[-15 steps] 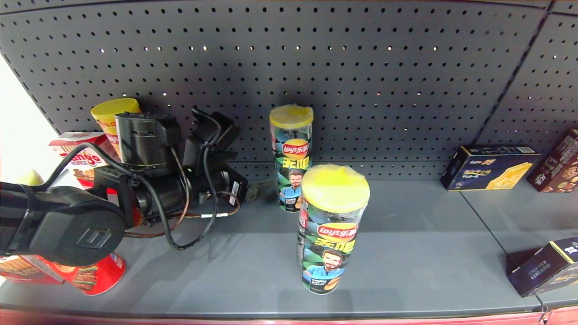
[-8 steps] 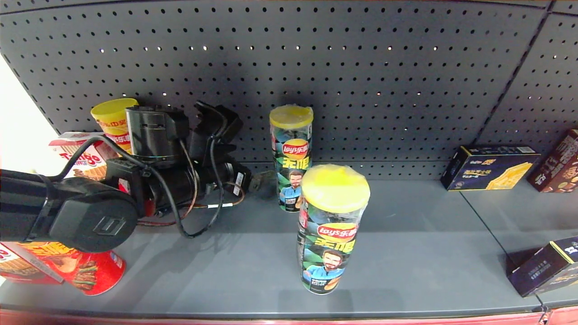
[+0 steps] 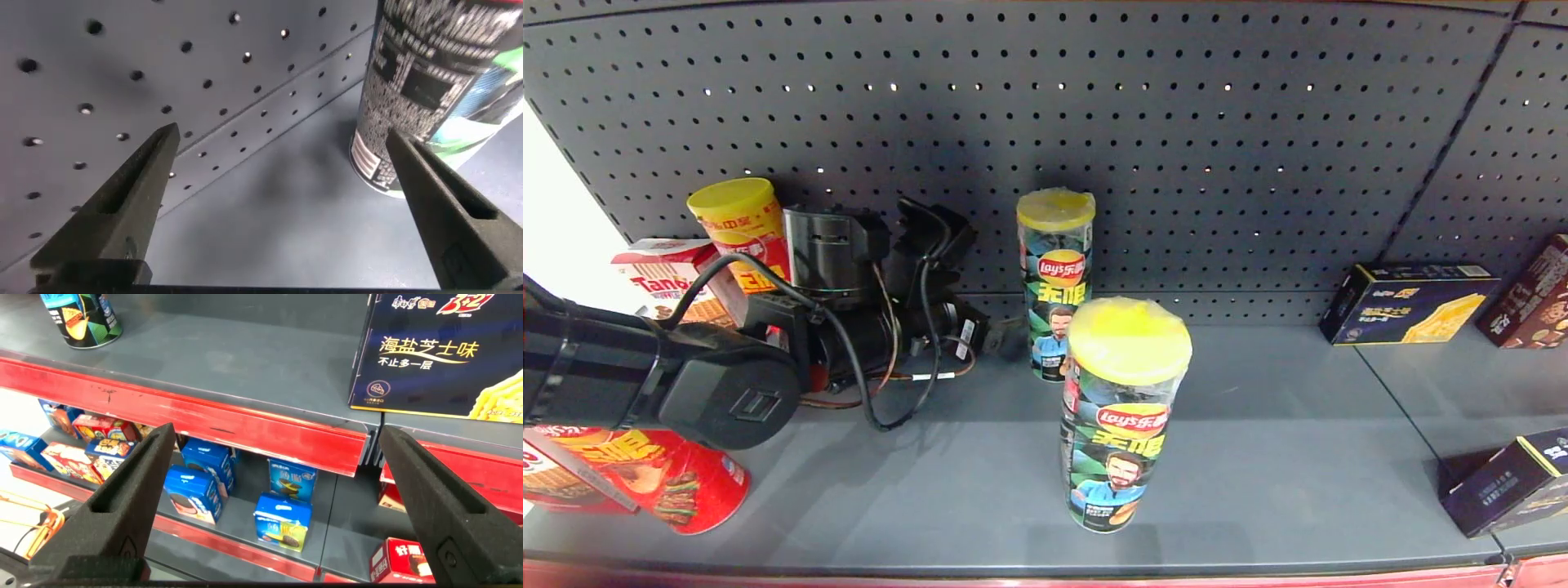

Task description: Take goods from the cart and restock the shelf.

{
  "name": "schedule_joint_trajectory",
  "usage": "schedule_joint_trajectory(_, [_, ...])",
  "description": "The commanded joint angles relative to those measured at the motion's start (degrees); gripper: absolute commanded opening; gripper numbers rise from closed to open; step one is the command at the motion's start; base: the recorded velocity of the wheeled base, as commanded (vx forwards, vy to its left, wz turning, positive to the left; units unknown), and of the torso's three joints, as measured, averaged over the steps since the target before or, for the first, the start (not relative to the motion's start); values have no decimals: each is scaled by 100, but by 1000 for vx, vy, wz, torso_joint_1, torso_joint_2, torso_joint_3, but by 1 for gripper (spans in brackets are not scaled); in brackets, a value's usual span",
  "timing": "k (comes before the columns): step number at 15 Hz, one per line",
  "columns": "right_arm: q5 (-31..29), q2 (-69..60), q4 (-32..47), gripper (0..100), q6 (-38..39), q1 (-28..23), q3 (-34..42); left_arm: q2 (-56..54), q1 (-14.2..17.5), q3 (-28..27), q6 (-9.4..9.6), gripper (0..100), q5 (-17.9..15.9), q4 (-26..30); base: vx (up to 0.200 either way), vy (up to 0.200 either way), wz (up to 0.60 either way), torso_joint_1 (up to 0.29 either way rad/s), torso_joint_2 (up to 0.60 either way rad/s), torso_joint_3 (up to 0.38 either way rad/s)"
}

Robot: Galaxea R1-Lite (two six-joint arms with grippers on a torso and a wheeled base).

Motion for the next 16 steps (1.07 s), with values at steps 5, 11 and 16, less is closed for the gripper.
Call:
schedule_joint_trajectory(5, [3,7,0,100,-2,2,0,119,-50,-18,-10,100,-4,-5,0,0,0,0,0,0])
schedule_joint_trajectory(11, [3,7,0,100,-2,2,0,216,-103,-141,-36,100,-4,-5,0,0,0,0,0,0])
schedule_joint_trajectory(16, [3,7,0,100,-2,2,0,277,-164,-185,-45,100,-4,-14,0,0,0,0,0,0])
